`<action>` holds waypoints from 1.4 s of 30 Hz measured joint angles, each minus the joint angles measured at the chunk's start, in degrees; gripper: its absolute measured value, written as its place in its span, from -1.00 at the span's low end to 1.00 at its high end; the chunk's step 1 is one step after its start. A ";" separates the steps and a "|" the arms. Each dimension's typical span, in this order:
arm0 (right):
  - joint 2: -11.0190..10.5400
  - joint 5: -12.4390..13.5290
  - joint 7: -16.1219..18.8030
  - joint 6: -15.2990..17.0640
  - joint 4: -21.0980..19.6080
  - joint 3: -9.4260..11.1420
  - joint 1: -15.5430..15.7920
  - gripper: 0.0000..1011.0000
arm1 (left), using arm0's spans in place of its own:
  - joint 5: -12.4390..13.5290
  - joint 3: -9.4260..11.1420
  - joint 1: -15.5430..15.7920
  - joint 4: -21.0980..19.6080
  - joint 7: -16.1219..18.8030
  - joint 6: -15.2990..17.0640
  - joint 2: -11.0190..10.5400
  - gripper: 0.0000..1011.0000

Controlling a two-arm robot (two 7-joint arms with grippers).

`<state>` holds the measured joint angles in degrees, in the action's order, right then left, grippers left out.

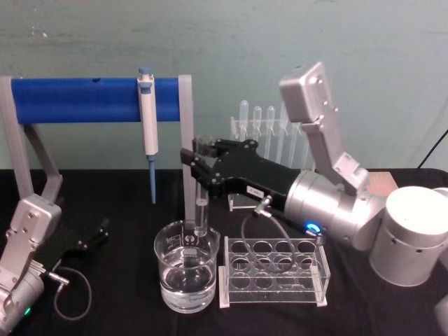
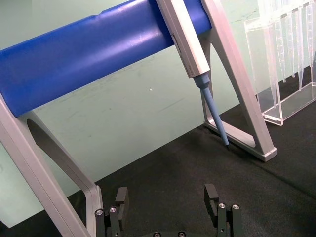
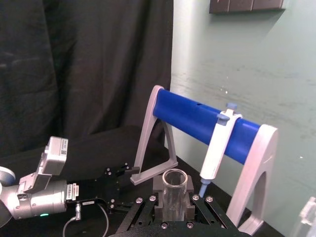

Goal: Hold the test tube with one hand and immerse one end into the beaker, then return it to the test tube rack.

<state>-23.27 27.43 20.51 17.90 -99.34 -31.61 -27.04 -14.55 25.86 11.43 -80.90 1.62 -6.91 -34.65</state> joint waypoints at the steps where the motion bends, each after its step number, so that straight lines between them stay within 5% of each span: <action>1: 0.38 -0.17 -0.02 -0.10 0.46 -0.22 -0.12 -0.55 | 0.00 0.00 0.00 0.00 0.00 0.00 0.00 0.98; 9: 3.75 -2.60 0.64 -3.07 5.57 -2.35 -0.40 -0.56 | 0.00 0.00 0.00 0.00 0.00 0.00 0.00 0.98; 23: 5.49 -6.70 2.61 -9.73 11.98 -3.18 2.42 -0.56 | 0.00 0.00 0.00 0.00 0.00 0.00 0.00 0.98; 42: 6.55 -7.58 3.45 -10.70 13.52 -2.24 4.53 -0.56 | 0.00 0.00 0.00 0.00 0.00 0.00 0.00 0.98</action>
<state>-16.73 19.85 23.96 7.20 -85.82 -33.86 -22.51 -14.55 25.86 11.43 -80.90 1.62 -6.90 -34.65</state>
